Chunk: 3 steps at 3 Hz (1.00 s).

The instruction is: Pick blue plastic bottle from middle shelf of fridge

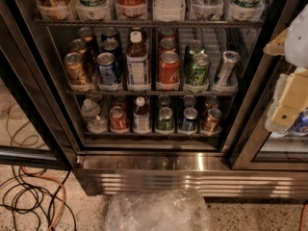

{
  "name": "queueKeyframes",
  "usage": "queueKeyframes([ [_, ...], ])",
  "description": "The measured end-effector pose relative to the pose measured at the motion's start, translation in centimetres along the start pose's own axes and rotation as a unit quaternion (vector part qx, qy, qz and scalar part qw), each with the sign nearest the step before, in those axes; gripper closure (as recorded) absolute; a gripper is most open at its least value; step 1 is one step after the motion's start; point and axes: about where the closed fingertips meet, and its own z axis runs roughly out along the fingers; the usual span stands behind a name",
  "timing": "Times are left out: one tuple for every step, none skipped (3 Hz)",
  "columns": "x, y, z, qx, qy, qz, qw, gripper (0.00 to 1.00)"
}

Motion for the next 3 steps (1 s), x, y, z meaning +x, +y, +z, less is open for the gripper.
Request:
queueKeyframes([
  [0.0,0.0,0.0,0.0,0.0,0.0,1.0,0.0],
  [-0.5,0.3,0.8,0.018,-0.025,0.029,0.9991,0.0],
  [-0.5,3.2,5.4,-0.005,-0.089,0.133,0.9871,0.0],
])
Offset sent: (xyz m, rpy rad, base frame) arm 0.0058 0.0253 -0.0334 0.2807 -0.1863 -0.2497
